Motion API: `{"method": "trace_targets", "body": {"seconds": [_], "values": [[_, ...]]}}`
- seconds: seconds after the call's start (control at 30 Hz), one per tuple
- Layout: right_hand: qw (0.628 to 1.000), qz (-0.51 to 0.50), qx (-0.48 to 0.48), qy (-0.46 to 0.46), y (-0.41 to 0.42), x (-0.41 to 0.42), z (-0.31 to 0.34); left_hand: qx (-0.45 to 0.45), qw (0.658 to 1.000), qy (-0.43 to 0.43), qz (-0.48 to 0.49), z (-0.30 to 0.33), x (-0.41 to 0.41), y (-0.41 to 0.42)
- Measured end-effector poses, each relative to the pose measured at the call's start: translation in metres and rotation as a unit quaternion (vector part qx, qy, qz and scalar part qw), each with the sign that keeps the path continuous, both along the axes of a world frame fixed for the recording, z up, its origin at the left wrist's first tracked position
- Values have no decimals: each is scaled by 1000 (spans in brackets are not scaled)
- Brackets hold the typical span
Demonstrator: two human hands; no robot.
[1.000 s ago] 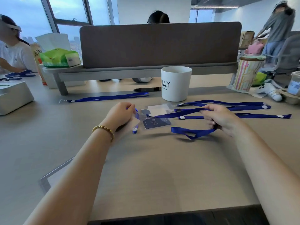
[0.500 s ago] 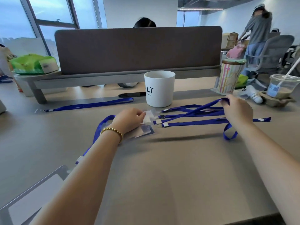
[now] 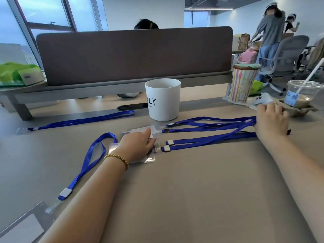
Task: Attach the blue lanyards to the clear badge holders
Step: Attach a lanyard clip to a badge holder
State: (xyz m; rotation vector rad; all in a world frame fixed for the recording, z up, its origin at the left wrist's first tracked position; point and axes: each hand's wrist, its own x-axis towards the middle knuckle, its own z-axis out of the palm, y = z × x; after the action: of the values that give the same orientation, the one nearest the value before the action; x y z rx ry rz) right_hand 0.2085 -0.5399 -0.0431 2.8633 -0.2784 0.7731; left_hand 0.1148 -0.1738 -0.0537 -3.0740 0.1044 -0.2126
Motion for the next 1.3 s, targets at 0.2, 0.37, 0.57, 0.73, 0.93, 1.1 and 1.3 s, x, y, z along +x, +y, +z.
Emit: {"method": "trace_targets", "body": {"seconds": [0.2,0.37,0.57,0.73,0.93,1.1,1.3], "values": [[975,-80,163,125,-10,-7,-6,44,999,-10,-5,0,3,-2],[962,-84,232,120,-19,-20,-5,14,999,-32,-4,-3,0,-4],[984,-12,145,99,31,-50,-2,-112,991,-66,33,3,-6,-11],[955,129,158,217,117,-75,-12,-77,994,19,70,-3,-15,-19],[922,87,175,335,137,-73,-27,-102,990,66,75,-20,-18,-23],[925,79,173,328,128,-72,-24,-107,991,44,73,-19,-18,-29],[948,98,165,254,137,-77,-25,-180,981,-25,72,-7,-34,-20]]}}
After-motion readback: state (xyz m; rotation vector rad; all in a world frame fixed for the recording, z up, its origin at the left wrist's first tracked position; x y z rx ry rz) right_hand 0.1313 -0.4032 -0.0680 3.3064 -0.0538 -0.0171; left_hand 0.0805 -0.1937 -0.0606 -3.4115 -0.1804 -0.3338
